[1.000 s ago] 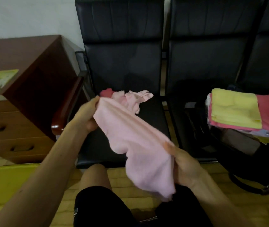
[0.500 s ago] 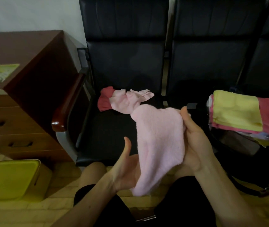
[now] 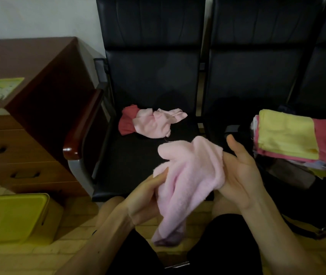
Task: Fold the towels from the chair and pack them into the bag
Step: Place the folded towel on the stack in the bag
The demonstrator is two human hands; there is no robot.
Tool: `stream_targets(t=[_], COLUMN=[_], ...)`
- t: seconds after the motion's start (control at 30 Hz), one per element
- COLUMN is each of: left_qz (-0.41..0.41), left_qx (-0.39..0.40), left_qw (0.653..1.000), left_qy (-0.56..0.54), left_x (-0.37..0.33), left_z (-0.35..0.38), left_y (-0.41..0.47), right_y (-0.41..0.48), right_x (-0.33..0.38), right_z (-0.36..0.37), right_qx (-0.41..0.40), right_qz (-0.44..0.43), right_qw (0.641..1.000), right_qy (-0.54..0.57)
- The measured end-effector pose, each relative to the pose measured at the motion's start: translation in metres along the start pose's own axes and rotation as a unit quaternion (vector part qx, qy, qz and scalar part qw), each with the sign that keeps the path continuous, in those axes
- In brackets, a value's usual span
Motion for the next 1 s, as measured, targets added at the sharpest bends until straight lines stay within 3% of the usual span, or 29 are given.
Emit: stream_targets(t=[0.1,0.2,0.33,0.4,0.47,0.5,0.57,0.6,0.63,0.67,0.7,0.73,0.83,1.0], left_qz=[0.025,0.053,0.07,0.055,0.064,0.072,0.092,0.102,0.109,0.121,0.136,0.148,0.156,0.155], left_qx=[-0.073,-0.081,-0.128,-0.131,-0.133,-0.134,-0.126,-0.128,-0.134,-0.145,-0.159,-0.179,-0.22,-0.203], left_qw=[0.996,0.995,0.989,0.99,0.989,0.987,0.983,0.978,0.971,0.961,0.95,0.937,0.92,0.927], left_qy=[0.034,0.021,0.009,0.01,0.028,0.043,0.095,0.13,0.165,0.201,0.233,0.26,0.285,0.274], left_x=[-0.008,-0.016,-0.028,-0.027,-0.03,-0.032,-0.038,-0.042,-0.046,-0.05,-0.055,-0.059,-0.069,-0.096], left_z=[-0.008,-0.005,0.002,0.003,0.004,0.004,0.007,0.008,0.007,0.005,0.003,0.0,-0.006,-0.001], left_y=[0.001,0.001,-0.001,-0.005,-0.009,-0.011,-0.014,-0.016,-0.017,-0.018,-0.018,-0.019,-0.02,-0.017], right_y=[0.003,0.011,0.007,0.001,0.005,0.013,0.002,-0.006,-0.011,-0.012,-0.018,-0.017,-0.002,0.007], right_x=[0.0,-0.027,-0.085,-0.089,-0.075,-0.053,-0.047,-0.043,-0.034,-0.029,-0.019,-0.009,0.012,0.037], right_z=[-0.012,-0.032,-0.039,-0.053,-0.034,-0.047,-0.046,-0.051,-0.053,-0.04,-0.04,-0.038,-0.012,0.017], right_qx=[-0.035,-0.09,-0.044,0.01,-0.028,-0.064,0.045,-0.039,-0.151,-0.19,-0.202,-0.22,-0.188,-0.138], right_qz=[-0.037,-0.01,0.061,0.052,-0.025,-0.125,-0.126,-0.142,-0.163,-0.157,-0.092,-0.095,-0.131,-0.195], right_qw=[0.999,0.994,0.997,0.997,0.999,0.989,0.977,0.986,0.969,0.928,0.922,0.914,0.868,0.794], right_qy=[-0.011,-0.058,0.002,0.055,-0.021,-0.039,0.164,0.074,-0.109,-0.279,-0.317,-0.328,-0.44,-0.559])
Point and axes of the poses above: each hand's wrist, its own y-axis towards the middle knuckle, its own z-axis out of the palm, x = y × z, the point moved 5 cm from there along y, towards the middle knuckle, and after that the axes turned 1 degree about -z, right-handed, at the moved point
